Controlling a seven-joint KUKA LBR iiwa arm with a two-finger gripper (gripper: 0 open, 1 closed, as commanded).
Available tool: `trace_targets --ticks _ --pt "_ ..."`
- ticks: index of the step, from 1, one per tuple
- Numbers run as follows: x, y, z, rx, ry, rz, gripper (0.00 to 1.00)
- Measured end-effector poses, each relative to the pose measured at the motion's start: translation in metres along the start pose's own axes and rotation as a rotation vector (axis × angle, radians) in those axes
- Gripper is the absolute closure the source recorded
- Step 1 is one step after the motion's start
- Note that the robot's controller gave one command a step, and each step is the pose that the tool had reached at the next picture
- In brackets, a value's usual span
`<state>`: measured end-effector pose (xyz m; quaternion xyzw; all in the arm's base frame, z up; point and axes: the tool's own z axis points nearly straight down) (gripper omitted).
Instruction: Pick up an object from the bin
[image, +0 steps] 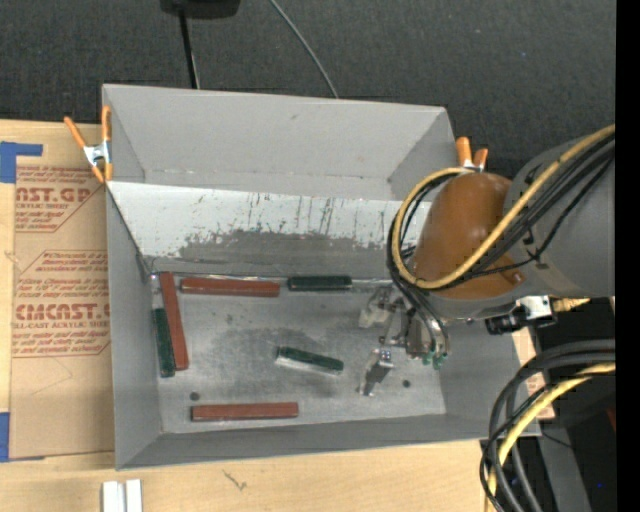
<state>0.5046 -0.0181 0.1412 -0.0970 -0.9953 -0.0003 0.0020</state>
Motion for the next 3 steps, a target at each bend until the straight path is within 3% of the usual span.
trace_targets --ticks 1,2,3 --pt "-0.003 0.040 0.063 -0.001 -0.019 -0.216 1.00" --pt "-0.003 0.040 0.063 -0.001 -0.019 -0.216 1.00" --pt "0.030 0.037 -0.078 0.000 -0.006 -0.215 1.00"
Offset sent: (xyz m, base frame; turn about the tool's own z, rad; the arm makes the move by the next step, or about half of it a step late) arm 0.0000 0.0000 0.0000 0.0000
